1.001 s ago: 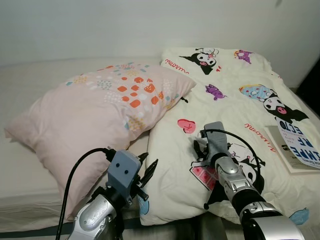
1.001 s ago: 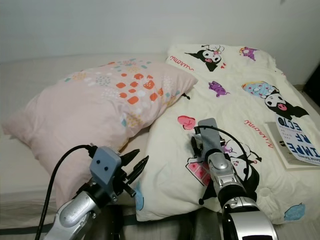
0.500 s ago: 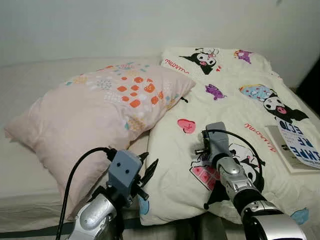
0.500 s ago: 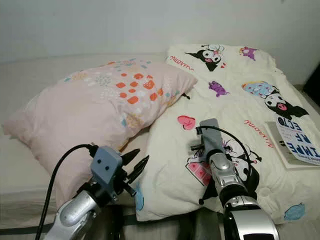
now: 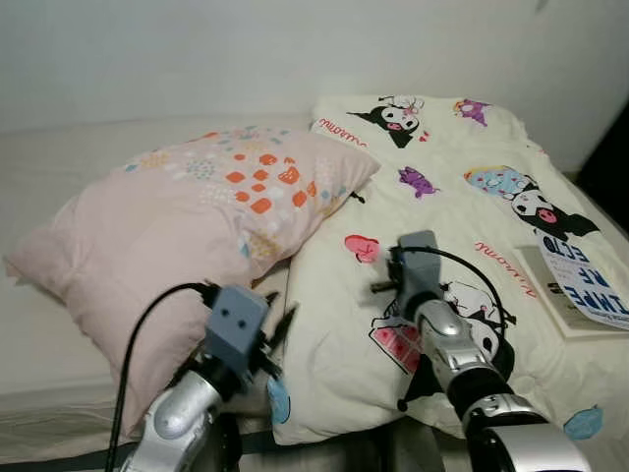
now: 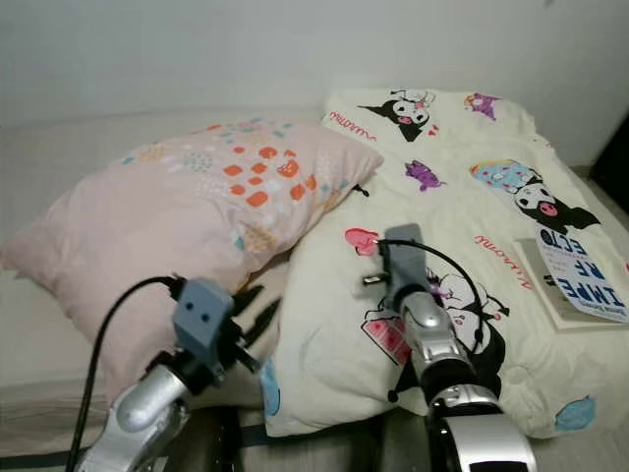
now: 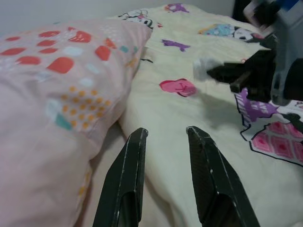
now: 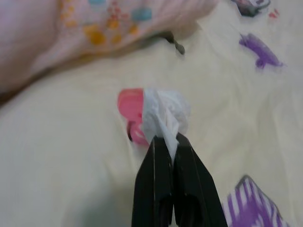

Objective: Clean up the room

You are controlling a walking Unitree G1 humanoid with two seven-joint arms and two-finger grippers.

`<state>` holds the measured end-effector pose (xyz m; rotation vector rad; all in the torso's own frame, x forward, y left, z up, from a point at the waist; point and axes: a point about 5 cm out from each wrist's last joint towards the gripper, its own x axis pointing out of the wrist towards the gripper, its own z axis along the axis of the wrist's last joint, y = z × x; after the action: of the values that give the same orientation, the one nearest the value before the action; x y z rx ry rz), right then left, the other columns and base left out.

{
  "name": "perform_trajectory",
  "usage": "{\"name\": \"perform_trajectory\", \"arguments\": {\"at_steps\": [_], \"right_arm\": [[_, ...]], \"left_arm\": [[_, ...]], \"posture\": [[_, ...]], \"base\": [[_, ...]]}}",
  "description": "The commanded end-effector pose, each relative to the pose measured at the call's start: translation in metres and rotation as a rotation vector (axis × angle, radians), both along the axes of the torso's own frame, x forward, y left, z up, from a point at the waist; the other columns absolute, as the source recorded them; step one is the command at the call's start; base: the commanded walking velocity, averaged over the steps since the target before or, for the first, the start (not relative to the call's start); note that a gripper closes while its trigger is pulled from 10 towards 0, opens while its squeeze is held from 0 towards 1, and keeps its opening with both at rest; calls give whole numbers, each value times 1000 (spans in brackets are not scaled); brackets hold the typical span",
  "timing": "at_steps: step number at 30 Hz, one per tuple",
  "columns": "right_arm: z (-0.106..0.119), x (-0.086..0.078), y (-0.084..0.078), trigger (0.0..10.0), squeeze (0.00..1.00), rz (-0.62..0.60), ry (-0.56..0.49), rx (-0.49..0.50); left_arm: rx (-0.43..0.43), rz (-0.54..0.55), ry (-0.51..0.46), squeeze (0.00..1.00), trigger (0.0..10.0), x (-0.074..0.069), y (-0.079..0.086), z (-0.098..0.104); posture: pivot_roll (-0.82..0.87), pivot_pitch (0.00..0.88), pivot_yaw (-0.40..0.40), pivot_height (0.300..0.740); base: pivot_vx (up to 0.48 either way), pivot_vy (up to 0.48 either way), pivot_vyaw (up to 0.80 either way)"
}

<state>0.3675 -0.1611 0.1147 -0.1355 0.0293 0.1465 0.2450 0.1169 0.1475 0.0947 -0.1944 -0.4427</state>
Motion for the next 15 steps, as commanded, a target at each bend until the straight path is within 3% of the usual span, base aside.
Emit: {"name": "perform_trajectory", "arguments": {"at_steps": [1,4,5,9,15], "right_arm": [[-1,-6,7,10000,0,10,-31,19],[0,-10,11,10000,0,14,-59,27],[-8,-17,14,10000,0,15,-52,0],[-25,-36,18,10000,0,5,-46,-46],[-25,-36,18,10000,0,5,-46,-46]], "left_arm": [[-37,58,22,0,10000,2,9,-6],[-53,89,26,0,10000,4,14,-7],[-63,124,47,0,10000,6,15,-11],[-60,275,92,0,10000,13,23,-26],[-60,275,92,0,10000,13,23,-26]], "posture": [[88,104,-23,559],[88,104,-23,559],[58,48,-18,559],[43,28,-13,559],[43,28,-13,559]], "base": [[0,0,0],[0,0,0],[0,0,0],[0,0,0],[0,0,0]]}}
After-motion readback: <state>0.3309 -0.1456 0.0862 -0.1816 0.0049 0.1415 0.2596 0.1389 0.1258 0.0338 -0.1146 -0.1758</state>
